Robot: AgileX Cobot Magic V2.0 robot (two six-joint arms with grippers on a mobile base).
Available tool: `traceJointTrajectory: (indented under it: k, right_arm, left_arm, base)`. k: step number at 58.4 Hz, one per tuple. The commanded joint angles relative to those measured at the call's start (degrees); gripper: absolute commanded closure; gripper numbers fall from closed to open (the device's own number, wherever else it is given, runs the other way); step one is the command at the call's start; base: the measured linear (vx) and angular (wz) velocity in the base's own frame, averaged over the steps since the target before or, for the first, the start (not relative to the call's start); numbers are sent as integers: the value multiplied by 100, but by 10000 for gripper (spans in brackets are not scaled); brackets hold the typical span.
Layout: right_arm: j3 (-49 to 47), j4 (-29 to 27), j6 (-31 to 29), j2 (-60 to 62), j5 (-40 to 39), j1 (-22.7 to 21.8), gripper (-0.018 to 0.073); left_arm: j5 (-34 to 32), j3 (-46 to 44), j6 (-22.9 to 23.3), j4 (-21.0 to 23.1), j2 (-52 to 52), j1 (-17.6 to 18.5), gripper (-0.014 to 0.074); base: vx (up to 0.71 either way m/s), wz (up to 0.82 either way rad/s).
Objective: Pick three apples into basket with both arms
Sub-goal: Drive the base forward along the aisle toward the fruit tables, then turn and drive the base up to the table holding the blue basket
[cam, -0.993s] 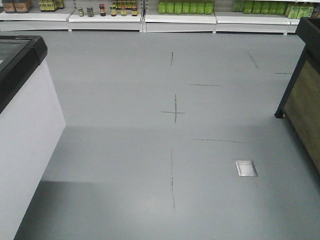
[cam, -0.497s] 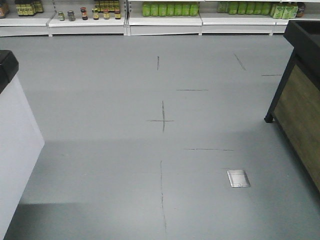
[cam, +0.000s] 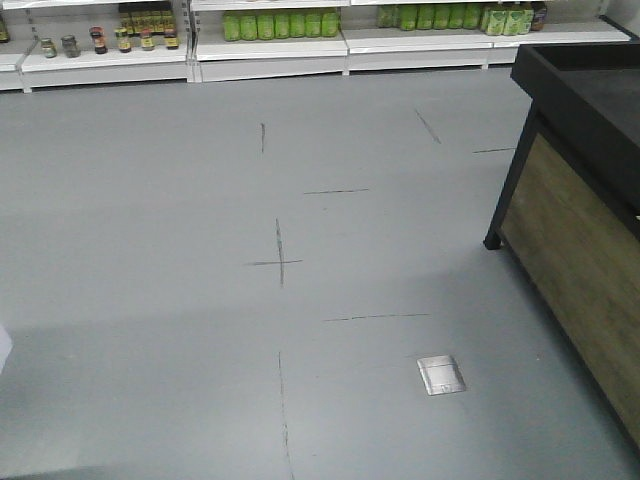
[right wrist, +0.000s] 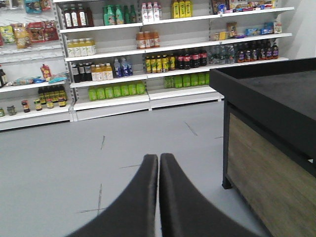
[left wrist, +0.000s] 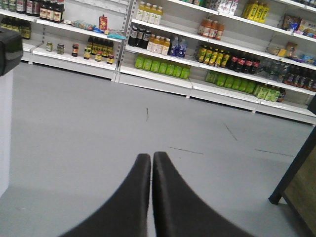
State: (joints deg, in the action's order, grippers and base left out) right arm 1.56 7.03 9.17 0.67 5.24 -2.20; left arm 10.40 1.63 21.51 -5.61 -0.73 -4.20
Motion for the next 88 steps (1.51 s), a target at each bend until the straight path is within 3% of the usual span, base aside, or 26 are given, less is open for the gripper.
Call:
traceJointTrajectory:
  k: [1, 88]
  right_arm:
    - [72, 44, -45, 70, -425, -20, 564]
    - [72, 44, -45, 70, -425, -20, 564]
  left_arm:
    - [-404, -146, 47, -8, -77, 33, 602]
    - [-404, -146, 47, -8, -77, 91, 602]
  base:
    - [24, -25]
    - [17, -41]
